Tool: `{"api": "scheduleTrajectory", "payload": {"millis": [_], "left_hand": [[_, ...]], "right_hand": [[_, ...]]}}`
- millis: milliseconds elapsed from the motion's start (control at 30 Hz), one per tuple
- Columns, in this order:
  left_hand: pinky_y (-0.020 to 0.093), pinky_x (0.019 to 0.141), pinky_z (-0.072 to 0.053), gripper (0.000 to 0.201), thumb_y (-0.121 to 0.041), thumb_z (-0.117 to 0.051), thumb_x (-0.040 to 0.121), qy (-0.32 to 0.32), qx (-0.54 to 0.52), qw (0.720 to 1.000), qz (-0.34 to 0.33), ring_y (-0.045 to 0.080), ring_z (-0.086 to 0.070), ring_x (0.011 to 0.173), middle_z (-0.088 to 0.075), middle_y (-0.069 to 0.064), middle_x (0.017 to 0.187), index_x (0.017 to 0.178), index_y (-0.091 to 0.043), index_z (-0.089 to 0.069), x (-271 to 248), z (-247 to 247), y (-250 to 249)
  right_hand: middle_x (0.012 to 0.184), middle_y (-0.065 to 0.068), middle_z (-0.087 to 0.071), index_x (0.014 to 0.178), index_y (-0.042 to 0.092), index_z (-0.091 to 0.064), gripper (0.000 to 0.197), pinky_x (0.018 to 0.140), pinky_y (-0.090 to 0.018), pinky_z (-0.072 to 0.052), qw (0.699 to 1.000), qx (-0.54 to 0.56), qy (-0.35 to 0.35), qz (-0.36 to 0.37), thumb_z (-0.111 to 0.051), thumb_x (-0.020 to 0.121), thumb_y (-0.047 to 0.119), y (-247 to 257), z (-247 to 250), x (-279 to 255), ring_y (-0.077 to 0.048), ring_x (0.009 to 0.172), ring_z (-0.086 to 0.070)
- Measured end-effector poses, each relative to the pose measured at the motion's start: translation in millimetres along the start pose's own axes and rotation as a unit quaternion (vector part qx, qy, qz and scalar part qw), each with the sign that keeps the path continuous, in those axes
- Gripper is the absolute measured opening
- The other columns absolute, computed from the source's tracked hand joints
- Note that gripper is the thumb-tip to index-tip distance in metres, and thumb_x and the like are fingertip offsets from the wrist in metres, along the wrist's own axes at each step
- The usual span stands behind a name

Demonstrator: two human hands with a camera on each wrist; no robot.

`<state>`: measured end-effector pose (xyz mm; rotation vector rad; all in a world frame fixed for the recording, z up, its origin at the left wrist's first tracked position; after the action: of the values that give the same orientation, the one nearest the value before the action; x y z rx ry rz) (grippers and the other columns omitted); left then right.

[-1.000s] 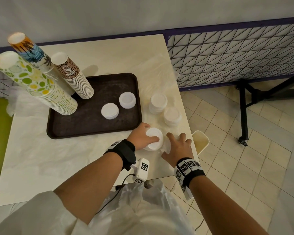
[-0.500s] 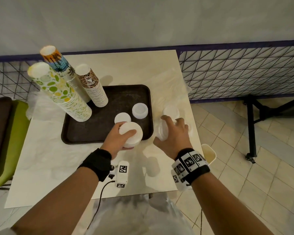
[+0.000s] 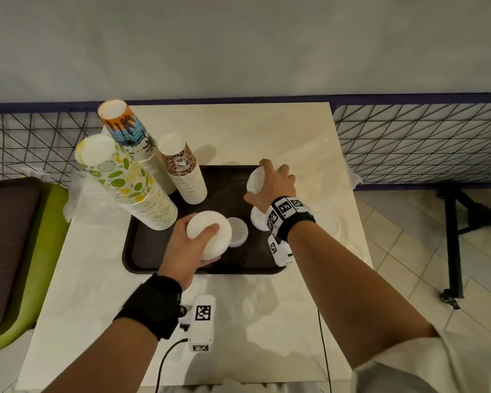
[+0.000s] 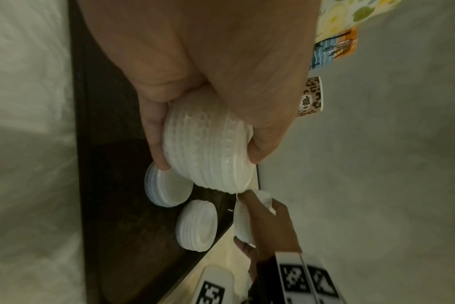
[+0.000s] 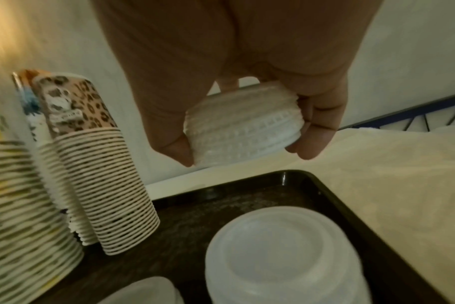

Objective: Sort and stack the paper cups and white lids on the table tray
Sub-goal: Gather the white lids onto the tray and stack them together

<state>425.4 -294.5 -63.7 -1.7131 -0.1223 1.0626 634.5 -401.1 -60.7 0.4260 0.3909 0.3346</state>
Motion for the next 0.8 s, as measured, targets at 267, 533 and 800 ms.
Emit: {"api": "scheduleTrajectory", "payload": {"millis": [267, 533, 800], "left_hand": [[0.054, 0.082, -0.063, 0.049, -0.021, -0.08, 0.088, 0.003, 0.028, 1.0, 0.008, 0.028, -0.056, 0.122, -0.053, -0.008, 0.129, 0.124, -0.04, -0.054, 20.6, 11.5, 7.5], [0.054, 0.083, -0.063, 0.05, -0.02, -0.08, 0.088, -0.013, 0.028, 0.999, 0.017, 0.028, -0.055, 0.122, -0.052, -0.01, 0.128, 0.126, -0.04, -0.054, 28.5, 14.5, 6.8], [0.055, 0.082, -0.063, 0.049, -0.021, -0.08, 0.087, -0.019, 0.027, 0.999, 0.025, 0.029, -0.055, 0.123, -0.053, -0.007, 0.131, 0.123, -0.04, -0.054, 28.8, 12.3, 9.5]], "right_hand": [[0.139, -0.015, -0.038, 0.144, 0.029, -0.025, 0.094, 0.099, -0.057, -0.046, 0.996, -0.091, 0.023, 0.004, -0.081, 0.07, 0.045, 16.7, -30.6, 48.0, -0.044, 0.128, -0.042], [0.145, -0.018, -0.035, 0.146, 0.028, -0.023, 0.1, 0.102, -0.056, -0.044, 0.99, -0.131, 0.045, -0.003, -0.085, 0.069, 0.042, 5.2, -46.1, 63.2, -0.046, 0.134, -0.032], [0.146, -0.017, -0.033, 0.15, 0.03, -0.021, 0.101, 0.103, -0.056, -0.042, 0.988, -0.136, 0.064, 0.015, -0.082, 0.072, 0.05, -4.1, -46.6, 65.8, -0.045, 0.136, -0.031]]}}
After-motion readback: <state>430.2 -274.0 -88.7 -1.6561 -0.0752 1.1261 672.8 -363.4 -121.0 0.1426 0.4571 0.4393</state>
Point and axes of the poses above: each hand's wrist, its own x-axis towards the middle knuckle, its own z-axis out of the back of the hand, y = z × x, the point moved 1 cm from there along x, towards the middle knuckle
